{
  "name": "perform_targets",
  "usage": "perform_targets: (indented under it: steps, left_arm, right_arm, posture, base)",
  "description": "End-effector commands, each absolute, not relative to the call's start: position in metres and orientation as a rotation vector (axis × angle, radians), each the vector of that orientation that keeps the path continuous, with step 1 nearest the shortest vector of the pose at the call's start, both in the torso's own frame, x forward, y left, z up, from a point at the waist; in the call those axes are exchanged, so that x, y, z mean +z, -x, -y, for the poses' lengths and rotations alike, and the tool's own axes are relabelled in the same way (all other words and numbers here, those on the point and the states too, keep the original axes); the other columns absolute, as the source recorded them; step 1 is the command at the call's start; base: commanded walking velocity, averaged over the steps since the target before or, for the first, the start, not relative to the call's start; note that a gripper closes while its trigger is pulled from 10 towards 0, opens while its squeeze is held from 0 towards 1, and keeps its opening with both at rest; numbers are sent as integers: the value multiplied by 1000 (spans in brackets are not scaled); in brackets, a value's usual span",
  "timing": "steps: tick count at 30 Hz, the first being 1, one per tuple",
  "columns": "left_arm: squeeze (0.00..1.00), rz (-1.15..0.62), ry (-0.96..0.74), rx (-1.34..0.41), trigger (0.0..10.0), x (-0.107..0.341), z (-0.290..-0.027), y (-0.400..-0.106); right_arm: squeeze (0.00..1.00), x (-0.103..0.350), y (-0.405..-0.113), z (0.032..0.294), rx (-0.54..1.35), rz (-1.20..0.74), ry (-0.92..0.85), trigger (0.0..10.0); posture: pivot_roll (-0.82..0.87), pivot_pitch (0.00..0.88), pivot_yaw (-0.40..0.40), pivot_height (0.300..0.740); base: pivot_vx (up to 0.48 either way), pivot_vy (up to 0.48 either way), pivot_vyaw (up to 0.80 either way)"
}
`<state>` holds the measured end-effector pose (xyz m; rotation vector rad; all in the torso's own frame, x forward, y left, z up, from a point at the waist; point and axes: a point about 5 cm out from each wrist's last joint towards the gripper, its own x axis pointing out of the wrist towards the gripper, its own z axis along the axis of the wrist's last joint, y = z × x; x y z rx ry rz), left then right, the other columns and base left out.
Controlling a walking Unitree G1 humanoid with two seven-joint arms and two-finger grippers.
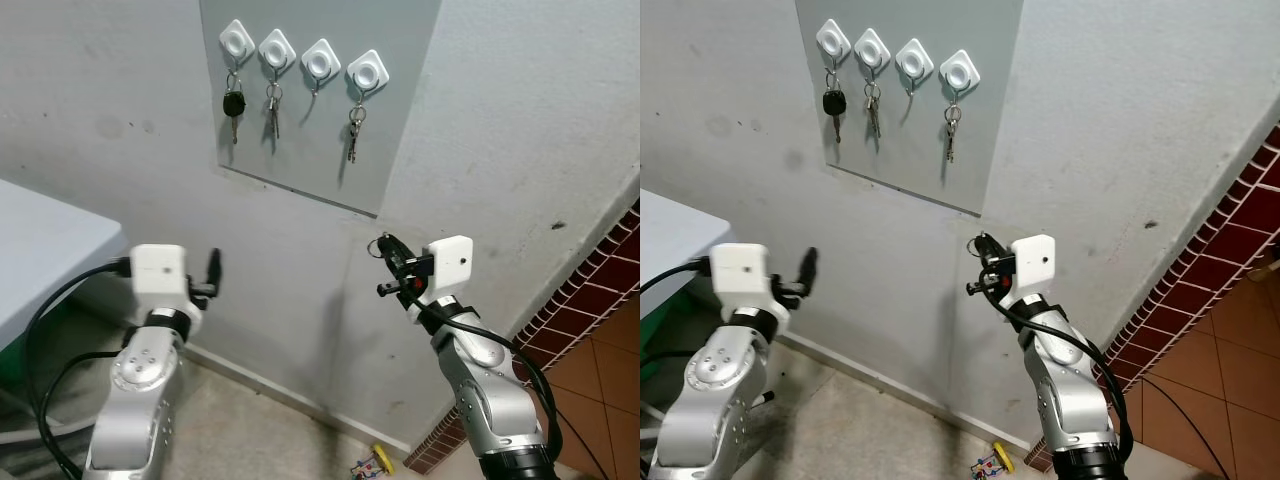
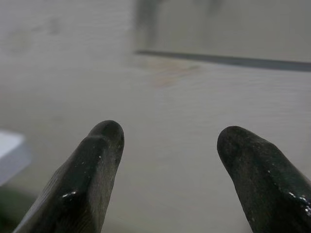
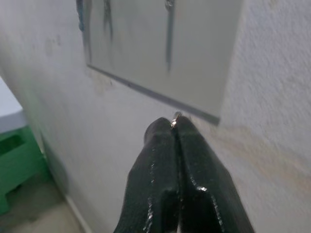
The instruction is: Hang keys on a hook
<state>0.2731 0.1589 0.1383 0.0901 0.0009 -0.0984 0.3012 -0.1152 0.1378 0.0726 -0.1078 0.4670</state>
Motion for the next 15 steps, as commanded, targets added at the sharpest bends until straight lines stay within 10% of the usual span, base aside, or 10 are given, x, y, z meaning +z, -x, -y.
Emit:
perform_targets:
  steps: [1, 15]
  left_arm:
    - [0, 24, -104, -124, 10000, 144, -154, -273]
    - [0, 197, -211, -246, 10000, 173, -143, -283]
  right_arm:
    - [0, 148, -303, 113, 501, 148, -59, 10000]
    - [0, 199, -324, 80, 733, 287, -111, 10000]
  posture:
    - [-58, 0, -58, 740]
    - [-50, 0, -60, 740]
  base:
    - [0, 0, 0]
    - [0, 0, 0]
